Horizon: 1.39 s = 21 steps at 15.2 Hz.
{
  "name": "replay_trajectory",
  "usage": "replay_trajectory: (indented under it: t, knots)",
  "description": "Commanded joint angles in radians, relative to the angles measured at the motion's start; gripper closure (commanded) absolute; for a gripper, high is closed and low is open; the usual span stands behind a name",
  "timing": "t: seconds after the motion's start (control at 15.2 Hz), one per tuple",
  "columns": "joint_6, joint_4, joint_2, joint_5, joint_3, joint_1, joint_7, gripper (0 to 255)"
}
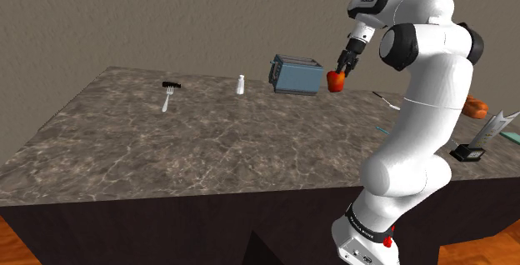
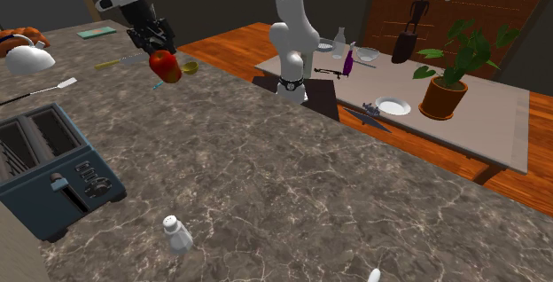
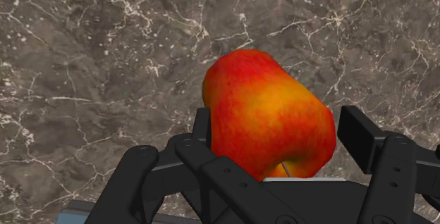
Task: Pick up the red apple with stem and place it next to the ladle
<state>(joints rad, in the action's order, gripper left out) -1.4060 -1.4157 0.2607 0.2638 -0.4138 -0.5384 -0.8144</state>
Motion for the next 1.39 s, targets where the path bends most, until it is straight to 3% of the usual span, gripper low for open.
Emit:
replay_trajectory:
  t: [0.0, 0.4, 0.73, 0.92, 1.06, 1.12, 1.32]
  knots:
    - [0.015, 0.026, 0.022, 0.001, -0.015, -0.032, -0.045, 255]
    - [0.089, 0.182, 0.135, 0.024, -0.055, -0.154, -0.180, 255]
    - [0.180, 0.393, 0.275, 0.063, -0.071, -0.289, -0.279, 255]
    - [0.267, 0.600, 0.400, 0.100, -0.065, -0.399, -0.321, 255]
    - [0.385, 0.883, 0.552, 0.145, -0.034, -0.519, -0.316, 255]
    - [0.333, 0.776, 0.505, 0.128, -0.046, -0.486, -0.333, 255]
    - [0.245, 0.619, 0.445, 0.108, -0.068, -0.435, -0.356, 255]
